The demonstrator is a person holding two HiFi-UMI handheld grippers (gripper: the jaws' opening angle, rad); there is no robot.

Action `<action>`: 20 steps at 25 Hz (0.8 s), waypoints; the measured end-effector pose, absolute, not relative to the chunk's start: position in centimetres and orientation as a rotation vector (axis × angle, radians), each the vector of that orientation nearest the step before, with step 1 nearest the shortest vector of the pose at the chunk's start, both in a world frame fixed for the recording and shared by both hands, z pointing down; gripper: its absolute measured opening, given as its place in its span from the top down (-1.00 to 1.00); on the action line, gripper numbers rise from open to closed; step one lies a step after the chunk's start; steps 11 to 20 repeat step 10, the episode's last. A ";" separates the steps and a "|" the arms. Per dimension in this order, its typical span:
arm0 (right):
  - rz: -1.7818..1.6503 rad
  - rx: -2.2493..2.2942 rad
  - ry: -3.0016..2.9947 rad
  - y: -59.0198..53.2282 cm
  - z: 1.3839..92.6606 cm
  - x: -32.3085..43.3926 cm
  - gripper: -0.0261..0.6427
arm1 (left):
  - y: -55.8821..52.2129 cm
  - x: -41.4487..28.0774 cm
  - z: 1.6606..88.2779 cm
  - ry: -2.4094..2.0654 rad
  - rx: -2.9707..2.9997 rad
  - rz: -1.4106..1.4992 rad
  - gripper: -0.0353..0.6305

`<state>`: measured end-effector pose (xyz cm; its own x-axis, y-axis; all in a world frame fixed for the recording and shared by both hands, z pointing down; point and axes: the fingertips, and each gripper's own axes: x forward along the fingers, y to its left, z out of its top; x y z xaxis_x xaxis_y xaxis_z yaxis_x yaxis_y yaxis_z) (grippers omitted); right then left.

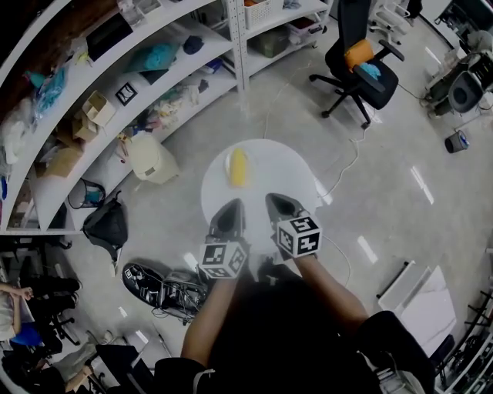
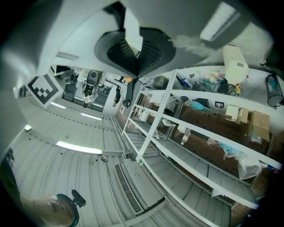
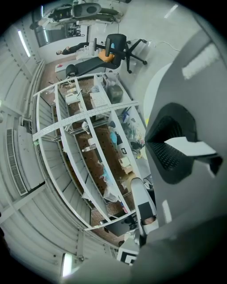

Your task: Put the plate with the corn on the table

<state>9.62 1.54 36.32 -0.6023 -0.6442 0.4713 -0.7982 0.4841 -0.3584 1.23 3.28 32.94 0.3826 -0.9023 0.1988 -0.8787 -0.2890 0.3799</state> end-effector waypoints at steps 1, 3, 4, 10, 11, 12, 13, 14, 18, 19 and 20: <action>0.799 1.232 -2.468 1.8 36.1 9.6 0.90 | 3.4 1.2 32.8 -1.539 2.224 -0.079 0.88; 0.780 1.239 -2.484 2.3 35.6 9.6 0.90 | 3.8 1.2 32.4 -1.540 2.231 -0.085 0.88; 0.769 1.242 -2.493 2.6 35.3 9.6 0.90 | 4.0 1.2 32.2 -1.540 2.233 -0.087 0.88; 0.750 1.241 -2.521 4.7 34.4 10.0 0.90 | 5.8 1.9 31.7 -1.531 2.242 -0.075 0.88; 0.750 1.241 -2.521 4.7 34.4 10.0 0.90 | 5.8 1.9 31.7 -1.531 2.242 -0.075 0.88; 0.750 1.241 -2.521 4.7 34.4 10.0 0.90 | 5.8 1.9 31.7 -1.531 2.242 -0.075 0.88; 0.750 1.241 -2.521 4.7 34.4 10.0 0.90 | 5.8 1.9 31.7 -1.531 2.242 -0.075 0.88; 0.750 1.241 -2.521 4.7 34.4 10.0 0.90 | 5.8 1.9 31.7 -1.531 2.242 -0.075 0.88; 0.750 1.241 -2.521 4.7 34.4 10.0 0.90 | 5.8 1.9 31.7 -1.531 2.242 -0.075 0.88; 0.750 1.241 -2.521 4.7 34.4 10.0 0.90 | 5.8 1.9 31.7 -1.531 2.242 -0.075 0.88; 0.750 1.241 -2.521 4.7 34.4 10.0 0.90 | 5.8 1.9 31.7 -1.531 2.242 -0.075 0.88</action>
